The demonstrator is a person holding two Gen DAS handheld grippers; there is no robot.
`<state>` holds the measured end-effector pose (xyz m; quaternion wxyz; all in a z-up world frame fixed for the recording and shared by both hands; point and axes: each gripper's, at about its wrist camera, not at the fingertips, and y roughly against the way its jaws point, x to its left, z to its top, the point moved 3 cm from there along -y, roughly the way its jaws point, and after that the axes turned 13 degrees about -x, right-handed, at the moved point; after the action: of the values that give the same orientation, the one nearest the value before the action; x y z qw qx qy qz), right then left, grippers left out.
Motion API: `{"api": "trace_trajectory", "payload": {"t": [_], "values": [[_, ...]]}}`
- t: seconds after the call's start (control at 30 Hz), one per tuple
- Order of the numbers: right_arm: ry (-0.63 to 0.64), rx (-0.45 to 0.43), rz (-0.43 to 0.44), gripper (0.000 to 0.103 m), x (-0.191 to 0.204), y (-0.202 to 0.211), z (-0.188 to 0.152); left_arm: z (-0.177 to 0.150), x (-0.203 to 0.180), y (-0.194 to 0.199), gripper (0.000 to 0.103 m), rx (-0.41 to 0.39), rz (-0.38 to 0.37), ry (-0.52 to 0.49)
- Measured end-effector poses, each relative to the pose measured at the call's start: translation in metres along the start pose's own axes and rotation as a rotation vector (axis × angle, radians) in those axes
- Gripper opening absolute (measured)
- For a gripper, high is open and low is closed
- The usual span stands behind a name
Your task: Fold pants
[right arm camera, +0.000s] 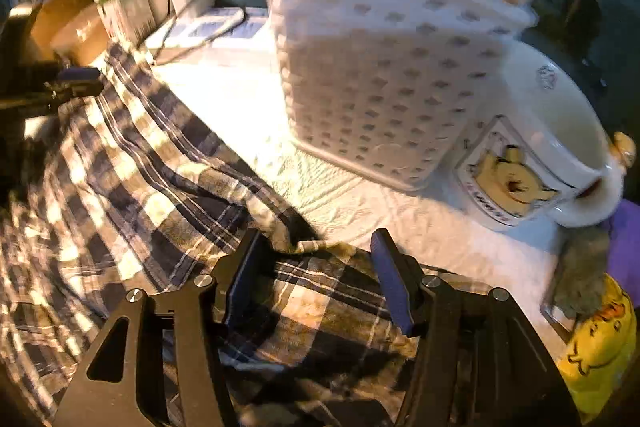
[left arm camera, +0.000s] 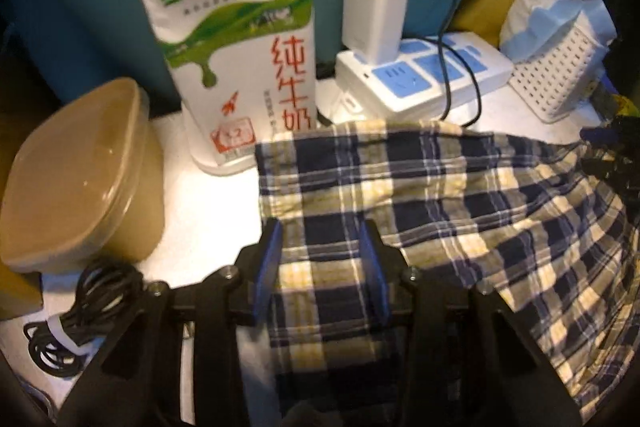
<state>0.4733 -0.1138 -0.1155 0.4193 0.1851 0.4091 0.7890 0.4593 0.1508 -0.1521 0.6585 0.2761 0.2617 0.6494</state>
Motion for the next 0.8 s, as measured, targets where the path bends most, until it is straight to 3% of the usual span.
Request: {"api": "trace_trajectory", "payload": {"t": [0.03,0.07,0.1,0.2,0.3,0.47,0.53,0.6,0.63,0.67,0.73,0.8], "values": [[0.008,-0.006,0.015,0.044,0.003,0.000,0.002,0.000,-0.002,-0.001,0.041,0.000,0.007,-0.020],[0.018,-0.012,0.035,0.011,0.008,-0.001,0.005,0.001,-0.003,-0.001,0.041,-0.003,0.008,-0.023],[0.035,-0.010,0.023,0.004,0.012,-0.003,0.007,0.001,-0.003,-0.001,0.041,-0.006,0.005,-0.018],[0.135,-0.024,-0.045,0.004,0.029,-0.009,0.013,0.000,0.000,0.000,0.038,-0.037,-0.012,0.007],[0.154,-0.062,-0.103,0.003,0.033,-0.015,0.025,0.000,0.007,0.001,0.011,-0.045,0.002,0.020],[0.122,-0.078,-0.108,0.003,0.030,-0.020,0.038,-0.001,0.035,0.017,0.009,-0.086,0.086,0.083],[0.126,-0.063,-0.110,0.004,0.031,-0.018,0.038,0.002,0.045,0.030,0.009,-0.119,0.080,0.121],[0.126,-0.058,-0.115,0.008,0.031,-0.010,0.038,0.007,0.053,0.052,0.010,-0.169,0.062,0.148],[0.120,-0.072,-0.125,0.023,0.031,0.001,0.037,0.008,0.055,0.062,0.010,-0.182,0.060,0.148],[0.115,-0.089,-0.131,0.047,0.030,0.011,0.037,0.008,0.055,0.072,0.011,-0.192,0.054,0.149],[0.101,-0.124,-0.133,0.068,0.029,0.038,0.034,0.004,0.053,0.091,0.013,-0.201,0.026,0.150],[0.089,-0.150,-0.136,0.068,0.026,0.068,0.022,-0.007,0.045,0.113,0.016,-0.206,0.003,0.144]]}}
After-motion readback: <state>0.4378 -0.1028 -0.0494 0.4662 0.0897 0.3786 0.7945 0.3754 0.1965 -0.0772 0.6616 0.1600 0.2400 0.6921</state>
